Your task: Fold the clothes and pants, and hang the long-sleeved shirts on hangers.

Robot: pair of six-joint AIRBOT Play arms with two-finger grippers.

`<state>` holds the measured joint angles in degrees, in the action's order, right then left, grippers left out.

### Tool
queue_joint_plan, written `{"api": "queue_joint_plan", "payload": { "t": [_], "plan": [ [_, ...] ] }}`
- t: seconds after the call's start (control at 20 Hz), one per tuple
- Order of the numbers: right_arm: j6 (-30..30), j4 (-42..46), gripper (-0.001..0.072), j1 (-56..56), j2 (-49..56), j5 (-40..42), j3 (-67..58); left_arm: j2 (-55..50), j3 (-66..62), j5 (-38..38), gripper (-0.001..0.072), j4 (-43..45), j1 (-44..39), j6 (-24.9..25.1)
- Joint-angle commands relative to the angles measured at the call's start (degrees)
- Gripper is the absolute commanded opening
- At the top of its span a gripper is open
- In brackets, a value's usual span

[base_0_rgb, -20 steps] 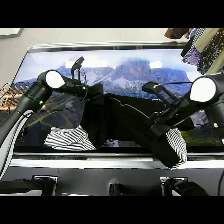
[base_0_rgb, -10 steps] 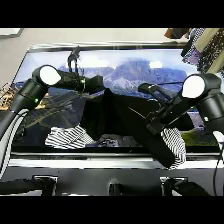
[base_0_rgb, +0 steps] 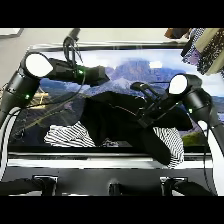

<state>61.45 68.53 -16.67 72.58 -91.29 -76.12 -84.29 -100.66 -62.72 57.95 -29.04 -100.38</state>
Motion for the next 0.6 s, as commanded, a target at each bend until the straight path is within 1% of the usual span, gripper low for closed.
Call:
{"api": "queue_joint_plan", "payload": {
  "t": [0.0, 0.1, 0.2, 0.25, 0.3, 0.35, 0.4, 0.45, 0.5, 0.55],
  "plan": [
    [-1.4, -4.3, 0.0024, -0.1, 2.2, 5.8, -0.1, 0.1, -0.7, -3.2, 0.0026, 0.7, -3.6, 0.5],
    [-2.3, -4.5, 0.0024, -0.1, 2.4, 5.2, -0.1, 0.1, -0.7, -3.1, 0.0026, 2.3, -3.6, -0.4],
    [-2.3, -4.2, 0.0024, -0.1, 2.3, 2.4, -0.1, 0.1, -0.7, -3.3, 0.0029, 3.7, -1.8, -1.5],
    [-2.3, -4.2, 0.0024, -0.1, 2.2, 1.5, -0.1, 0.1, -0.7, -3.7, 0.0069, 3.8, -0.3, -1.7],
    [-2.1, -4.2, 0.0024, -0.1, 2.1, 0.9, -0.1, 0.1, -0.7, -4.5, 0.0221, 4.3, 1.6, -1.9],
    [-2.1, -4.2, 0.0024, -0.1, 1.9, 0.3, -0.1, 0.0, -0.7, -5.5, 0.0406, 5.4, 3.6, -2.6],
    [-2.1, -4.2, 0.0024, -0.1, 1.7, -0.2, -0.1, -0.1, -0.7, -7.1, 0.0554, 7.3, 5.6, -2.7],
    [-2.1, -4.2, 0.0024, -0.1, 1.4, -0.4, -0.1, -0.2, -0.3, -8.4, 0.0554, 10.1, 7.3, -2.6],
    [-2.1, -4.2, 0.0024, -0.1, 1.0, -0.6, -0.1, -0.3, 0.6, -9.1, 0.0554, 12.3, 8.5, -1.5],
    [-2.1, -4.2, 0.0024, -0.1, 0.5, -0.9, -0.1, -0.5, 2.1, -9.4, 0.0554, 13.4, 9.7, 1.1]
  ]
}}
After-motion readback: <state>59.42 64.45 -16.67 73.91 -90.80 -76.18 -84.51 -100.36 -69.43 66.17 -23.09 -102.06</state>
